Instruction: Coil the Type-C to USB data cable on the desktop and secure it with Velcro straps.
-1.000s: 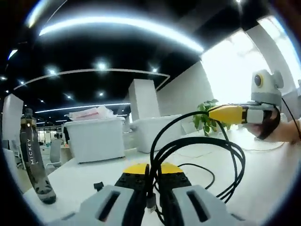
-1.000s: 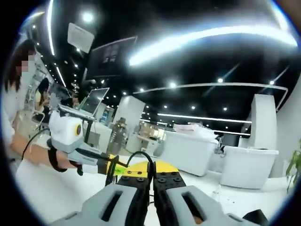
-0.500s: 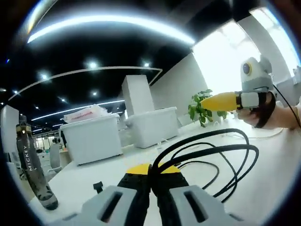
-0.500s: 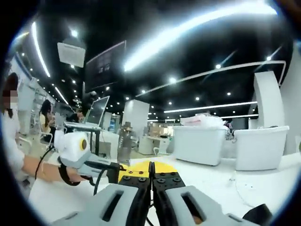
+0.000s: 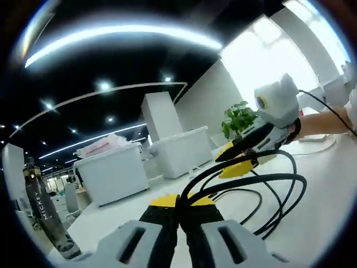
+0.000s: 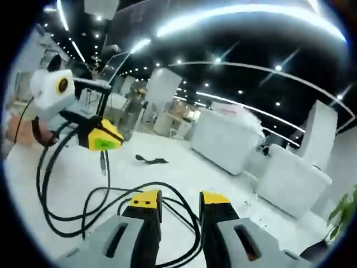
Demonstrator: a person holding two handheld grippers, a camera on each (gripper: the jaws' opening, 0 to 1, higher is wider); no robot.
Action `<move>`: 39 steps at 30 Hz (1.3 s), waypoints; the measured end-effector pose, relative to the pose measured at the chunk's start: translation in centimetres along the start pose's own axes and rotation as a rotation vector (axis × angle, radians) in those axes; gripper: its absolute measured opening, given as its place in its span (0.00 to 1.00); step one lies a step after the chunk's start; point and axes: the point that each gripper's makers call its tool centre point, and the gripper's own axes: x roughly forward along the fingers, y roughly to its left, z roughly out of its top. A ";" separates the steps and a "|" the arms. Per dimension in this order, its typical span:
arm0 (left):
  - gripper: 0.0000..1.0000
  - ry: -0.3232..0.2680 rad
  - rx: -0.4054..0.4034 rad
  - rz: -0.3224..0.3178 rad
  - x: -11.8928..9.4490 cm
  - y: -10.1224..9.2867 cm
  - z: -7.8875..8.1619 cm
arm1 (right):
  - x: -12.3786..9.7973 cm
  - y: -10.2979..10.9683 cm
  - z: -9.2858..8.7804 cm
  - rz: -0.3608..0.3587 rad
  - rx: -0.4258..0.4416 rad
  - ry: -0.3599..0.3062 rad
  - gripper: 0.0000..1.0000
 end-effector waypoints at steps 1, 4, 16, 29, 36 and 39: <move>0.04 0.001 0.012 -0.001 -0.1 -0.1 0.0 | 0.5 -0.1 -0.4 -0.001 -0.030 0.024 0.25; 0.04 -0.003 0.023 -0.006 -0.1 -0.1 0.2 | 1.8 0.0 -2.0 0.003 -0.118 0.104 0.15; 0.04 0.006 0.085 0.005 -0.2 -0.8 0.8 | -3.0 2.1 4.0 -0.069 -0.081 -0.113 0.02; 0.05 -0.016 0.063 -0.020 -0.1 -1.4 1.0 | -4.7 3.3 6.3 -0.078 -0.057 -0.229 0.02; 0.11 -0.011 0.039 -0.026 0.0 -1.3 0.5 | -5.3 5.3 7.1 0.079 0.075 -0.274 0.02; 0.06 0.003 0.103 -0.018 -0.1 -1.2 0.6 | -5.2 5.9 7.0 0.136 0.141 -0.280 0.02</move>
